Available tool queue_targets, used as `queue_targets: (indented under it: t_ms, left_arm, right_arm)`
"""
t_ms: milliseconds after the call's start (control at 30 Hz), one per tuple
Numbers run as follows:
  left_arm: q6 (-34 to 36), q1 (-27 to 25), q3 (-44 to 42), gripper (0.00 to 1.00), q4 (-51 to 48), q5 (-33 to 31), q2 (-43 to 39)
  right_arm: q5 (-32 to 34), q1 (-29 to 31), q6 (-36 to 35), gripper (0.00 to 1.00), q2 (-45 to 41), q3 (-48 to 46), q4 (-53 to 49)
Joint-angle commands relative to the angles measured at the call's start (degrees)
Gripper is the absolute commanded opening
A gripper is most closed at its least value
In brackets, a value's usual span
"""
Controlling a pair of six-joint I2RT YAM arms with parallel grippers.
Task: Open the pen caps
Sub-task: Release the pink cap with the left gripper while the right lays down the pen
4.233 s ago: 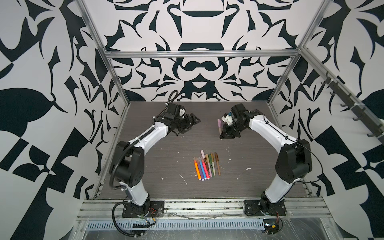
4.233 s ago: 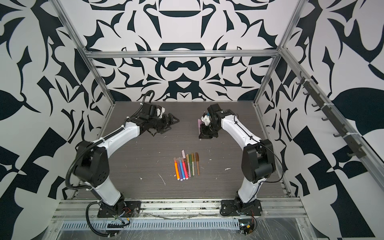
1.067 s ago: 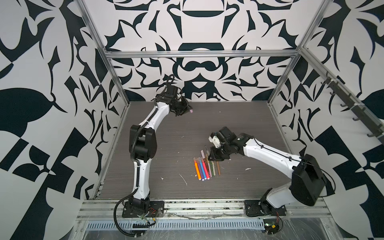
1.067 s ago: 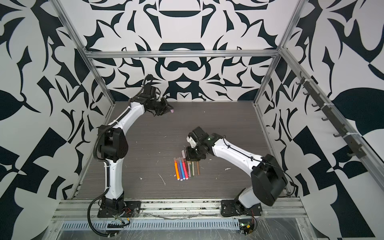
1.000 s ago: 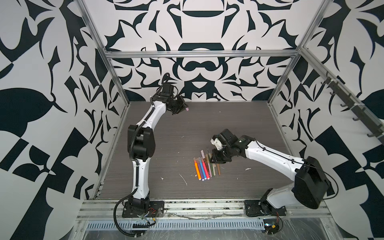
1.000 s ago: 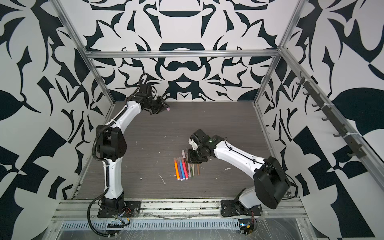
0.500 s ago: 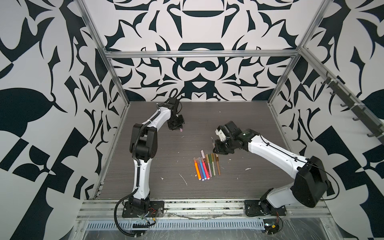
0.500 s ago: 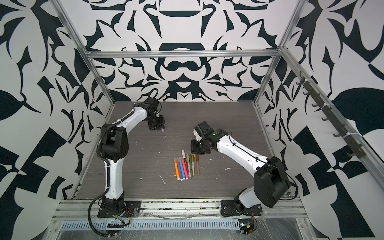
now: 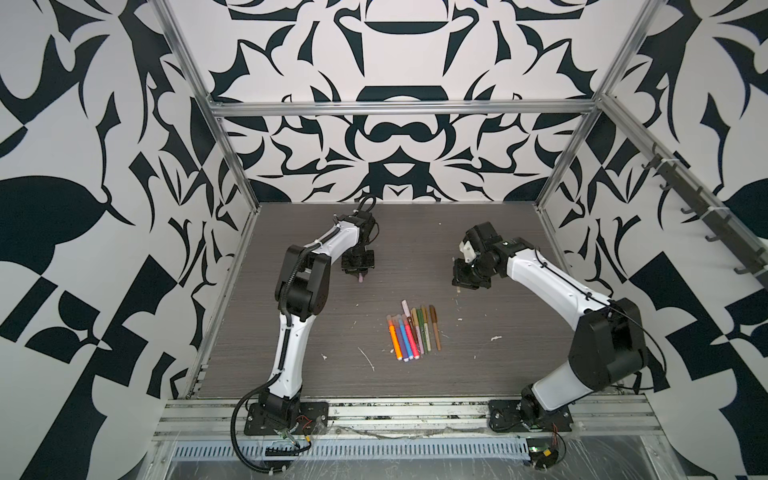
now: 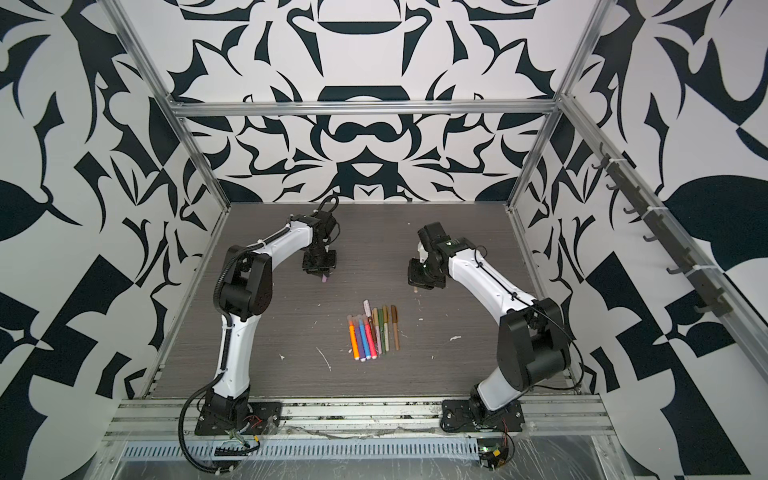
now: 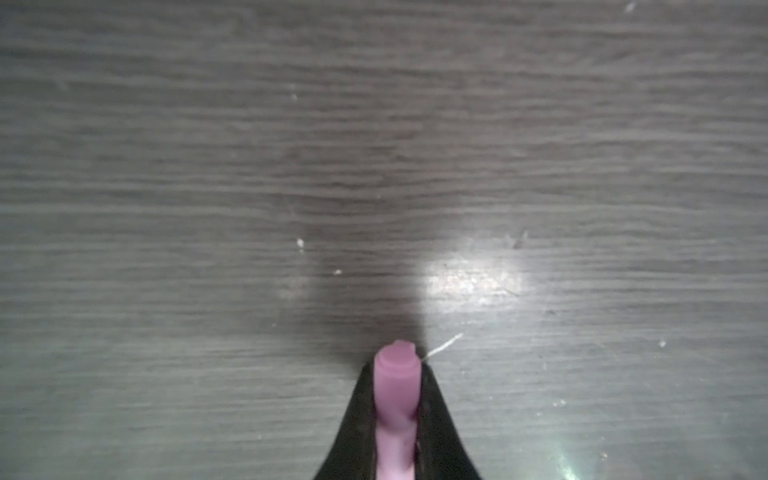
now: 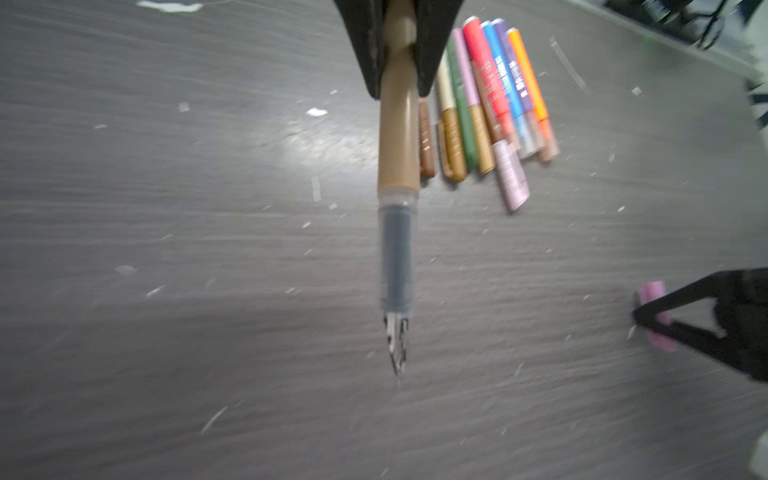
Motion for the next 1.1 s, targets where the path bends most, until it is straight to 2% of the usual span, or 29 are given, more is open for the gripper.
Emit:
queue_targets:
  t_ms: [0,100,133,200,300,433,567,733,867,1000,1067]
  left_arm:
    - [0.6,0.4,-0.4,0.06,-1.0,1.4,0.9]
    - [0.4,0.4,0.3,0.09,-0.9,2.4,1.5]
    - [0.3,0.4,0.6,0.13,-1.0,2.7,1.8]
    - [0.1,0.4,0.8,0.33,-1.0,3.2,1.8]
    - [0.1,0.4,0.6,0.43,-1.0,3.9,1.2]
    - [-0.2,0.4,1.3,0.52,-2.5,4.2,-0.5]
    - [-1.4,0.4,-1.0,0.6,-2.4,3.8,-6.0]
    - [-3.7,0.6,-7.0,0.62,0.7,5.6,-13.0]
    - [-4.5,0.6,-10.3,0.62,1.7,7.2,-15.1]
    - [-4.5,0.6,-12.1,0.62,2.2,7.3,-15.4]
    - [-4.5,0.6,-12.5,0.62,2.3,7.5,-15.1]
  right_arm:
    - [6.4,-0.7,-8.2,0.0,2.0,3.8,-1.3]
    - [10.0,-0.9,-12.0,0.0,5.8,5.7,1.0]
    - [10.2,-0.9,-13.2,0.0,7.1,5.9,3.0]
    - [10.9,-0.9,-14.2,0.0,10.4,7.3,5.3]
    - [10.8,-0.9,-14.5,0.0,16.4,11.6,5.5]
    - [10.6,-0.9,-13.2,0.0,22.8,17.5,4.2]
    - [12.5,-0.8,-11.5,0.0,26.8,21.9,1.8]
    - [15.0,-0.9,-11.1,0.0,29.7,23.8,0.3]
    - [14.7,-0.9,-11.3,0.01,31.8,25.4,-1.4]
    - [13.8,-0.9,-10.8,0.23,32.3,25.8,-1.6]
    - [13.5,-0.9,-10.7,0.29,32.3,26.0,-1.5]
